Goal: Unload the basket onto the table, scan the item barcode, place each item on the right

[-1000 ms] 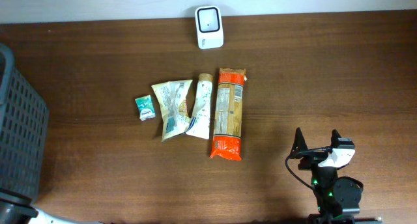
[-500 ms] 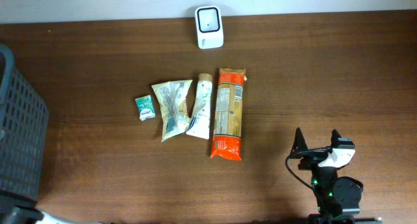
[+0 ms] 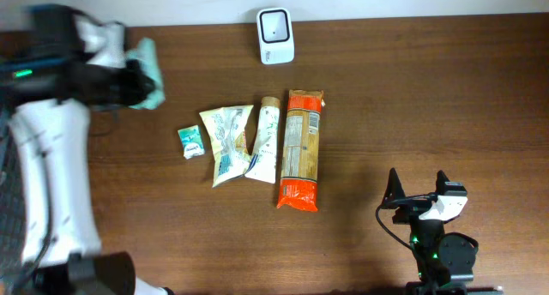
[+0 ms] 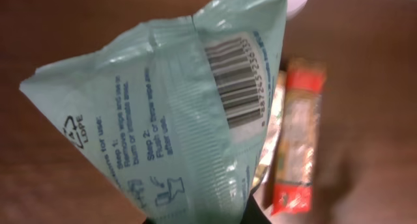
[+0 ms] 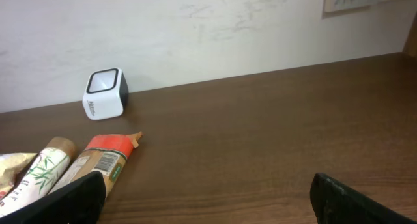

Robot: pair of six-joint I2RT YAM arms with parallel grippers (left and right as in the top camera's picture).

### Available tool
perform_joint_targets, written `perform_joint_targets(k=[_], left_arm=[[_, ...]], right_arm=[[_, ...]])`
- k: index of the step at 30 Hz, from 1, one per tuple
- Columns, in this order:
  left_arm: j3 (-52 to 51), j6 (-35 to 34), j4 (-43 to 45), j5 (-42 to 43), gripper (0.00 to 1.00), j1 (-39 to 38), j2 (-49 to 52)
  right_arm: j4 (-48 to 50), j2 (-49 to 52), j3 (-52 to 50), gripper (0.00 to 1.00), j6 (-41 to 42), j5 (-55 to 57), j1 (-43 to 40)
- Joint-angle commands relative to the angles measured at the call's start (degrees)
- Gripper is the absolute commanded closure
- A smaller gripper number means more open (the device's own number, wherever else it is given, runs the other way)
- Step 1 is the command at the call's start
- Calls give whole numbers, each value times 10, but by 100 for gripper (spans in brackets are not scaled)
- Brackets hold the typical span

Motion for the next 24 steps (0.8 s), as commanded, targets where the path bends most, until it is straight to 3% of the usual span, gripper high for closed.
perform_joint_targets(k=[1, 5, 7, 8, 9, 10, 15, 18, 20, 22, 24], left_arm=[[-120, -11, 61, -44, 100, -83, 44], [-247, -39, 156, -57, 100, -135, 98], [-272, -41, 177, -57, 91, -140, 114], [-273, -42, 177, -57, 69, -140, 116], [-273, -42, 177, -57, 26, -140, 116], [-268, -42, 175, -63, 1, -140, 115], [-117, -42, 56, -122, 1, -134, 95], [59, -42, -29, -217, 1, -129, 73], [193, -38, -40, -314, 1, -118, 56], [298, -25, -40, -385, 1, -66, 45], [339, -33, -36, -391, 1, 7, 44]], right_arm=[[-2, -4, -5, 1, 2, 1, -5], [-2, -4, -5, 1, 2, 1, -5], [-2, -4, -5, 1, 2, 1, -5], [-2, -4, -5, 1, 2, 1, -5], [-2, -4, -5, 1, 2, 1, -5], [-2, -4, -5, 1, 2, 1, -5], [-2, -4, -5, 1, 2, 1, -5], [-2, -4, -5, 1, 2, 1, -5], [-2, -4, -5, 1, 2, 1, -5], [-2, -4, -5, 1, 2, 1, -5], [-2, -4, -5, 1, 2, 1, -5]])
